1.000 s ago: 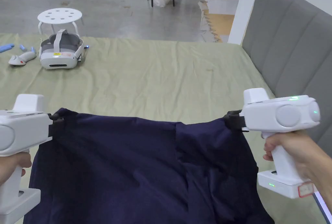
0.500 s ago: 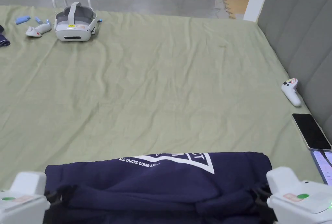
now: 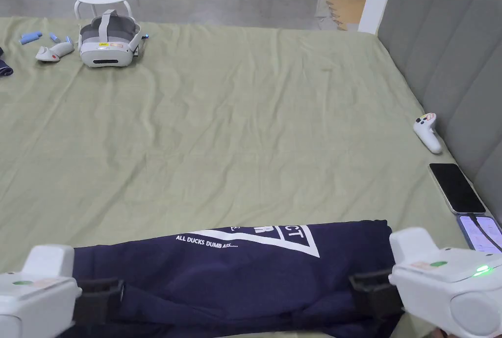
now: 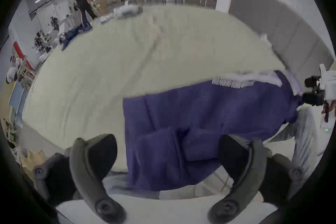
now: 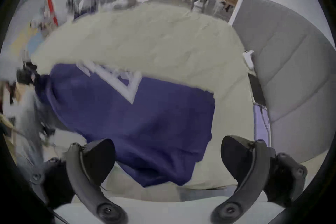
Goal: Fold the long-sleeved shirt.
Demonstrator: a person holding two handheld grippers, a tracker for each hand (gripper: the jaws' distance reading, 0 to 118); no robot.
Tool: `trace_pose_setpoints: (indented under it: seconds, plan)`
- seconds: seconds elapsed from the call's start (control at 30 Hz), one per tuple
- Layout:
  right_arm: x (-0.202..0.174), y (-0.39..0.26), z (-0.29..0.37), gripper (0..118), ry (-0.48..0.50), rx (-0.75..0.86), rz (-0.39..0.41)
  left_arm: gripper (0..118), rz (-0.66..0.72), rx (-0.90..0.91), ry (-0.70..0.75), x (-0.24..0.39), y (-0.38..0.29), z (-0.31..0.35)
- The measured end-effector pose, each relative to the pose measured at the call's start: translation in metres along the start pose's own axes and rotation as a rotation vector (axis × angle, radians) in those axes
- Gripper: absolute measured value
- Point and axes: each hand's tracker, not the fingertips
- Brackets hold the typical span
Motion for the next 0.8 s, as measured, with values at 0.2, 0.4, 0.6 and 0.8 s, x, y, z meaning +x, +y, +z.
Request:
trace_pose_setpoints:
  seconds: [0.2, 0.4, 0.6, 0.8]
  plan:
    - [-0.034, 0.028, 0.029, 14, -0.001, 0.154, 0.001, 17, 0.036, 0.141, 0.022, 0.001, 0.018, 0.027]
    - [-0.06, 0.031, 0.022, 1, 0.049, 0.165, -0.044, 3, 0.076, 0.129, -0.024, 0.003, 0.02, 0.036]
    - [-0.063, 0.032, 0.012, 1, 0.065, 0.152, -0.033, 107, 0.39, 0.068, -0.213, -0.065, 0.004, 0.003]
    - [-0.065, 0.028, 0.004, 1, 0.102, 0.125, -0.05, 108, 0.691, -0.055, -0.437, -0.114, -0.027, -0.017]
